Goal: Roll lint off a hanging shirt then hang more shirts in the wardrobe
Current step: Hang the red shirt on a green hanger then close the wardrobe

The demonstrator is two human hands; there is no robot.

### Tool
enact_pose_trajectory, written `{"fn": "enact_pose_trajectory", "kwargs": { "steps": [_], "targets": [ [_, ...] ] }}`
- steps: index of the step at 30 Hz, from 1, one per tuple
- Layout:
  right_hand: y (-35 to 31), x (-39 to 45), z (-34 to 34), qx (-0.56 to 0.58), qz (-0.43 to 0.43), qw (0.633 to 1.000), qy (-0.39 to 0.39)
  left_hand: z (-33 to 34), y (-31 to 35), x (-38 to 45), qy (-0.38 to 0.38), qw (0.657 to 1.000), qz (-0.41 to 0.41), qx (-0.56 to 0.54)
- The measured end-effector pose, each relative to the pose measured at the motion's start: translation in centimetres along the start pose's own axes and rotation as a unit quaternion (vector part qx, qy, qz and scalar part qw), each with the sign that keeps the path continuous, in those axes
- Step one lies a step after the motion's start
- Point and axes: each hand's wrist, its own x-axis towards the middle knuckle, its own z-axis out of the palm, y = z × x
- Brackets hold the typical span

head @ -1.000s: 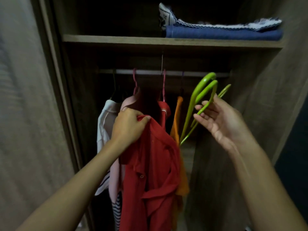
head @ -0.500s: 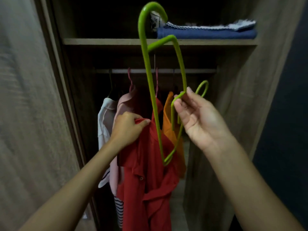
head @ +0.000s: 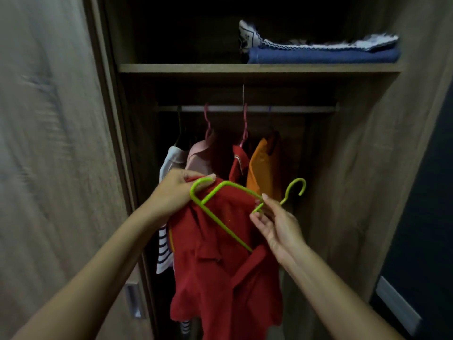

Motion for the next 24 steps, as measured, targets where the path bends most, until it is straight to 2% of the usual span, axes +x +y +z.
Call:
{"fn": "enact_pose_trajectory", "kwargs": {
  "steps": [2,4,7,10,13,17,18,21,23,24],
  "targets": [
    [0.2,0.0,-0.8,-0.057,-0.007,0.998,0.012,-0.7,-0.1,-0.2,0.028,0.999,-0.032,-0.015],
    [0.2,0.0,-1.4,-0.105,-0.026,0.994,0.023,-1.4,-0.2,-0.2,0.063,0.997,-0.028,0.028],
    [0.3,-0.4,-1.5,-0.194,-0.064,0.979,0.011,-1.1,0.6,-0.4,0.089,0.977,0.032,0.192],
    [1.0,-1.6,-0.2,-0.275,-0.095,0.955,-0.054,1.8,2.1,-0.2,0.105,0.944,0.111,0.293],
    [1.0,-2.4,1.0,-0.306,-0.114,0.939,-0.105,5.0,2.7,0.1,0.054,0.939,0.126,0.317],
    [-1.6,-1.1,0.0,-0.261,-0.134,0.954,-0.060,5.1,3.2,0.1,-0.024,0.974,0.111,0.197],
    [-2.3,-0.8,-0.5,-0.258,-0.139,0.955,-0.041,4.7,3.1,0.0,-0.050,0.973,0.117,0.192],
    [-3.8,-0.1,-1.5,-0.256,-0.151,0.955,-0.011,4.4,1.6,0.4,-0.155,0.936,0.102,0.299],
    [-4.5,0.6,-1.8,-0.250,-0.150,0.957,-0.008,5.7,0.2,0.6,-0.168,0.911,0.126,0.353],
    [-4.7,0.9,-1.8,-0.259,-0.148,0.954,-0.006,6.6,-0.3,0.7,-0.152,0.911,0.144,0.355]
  ]
}}
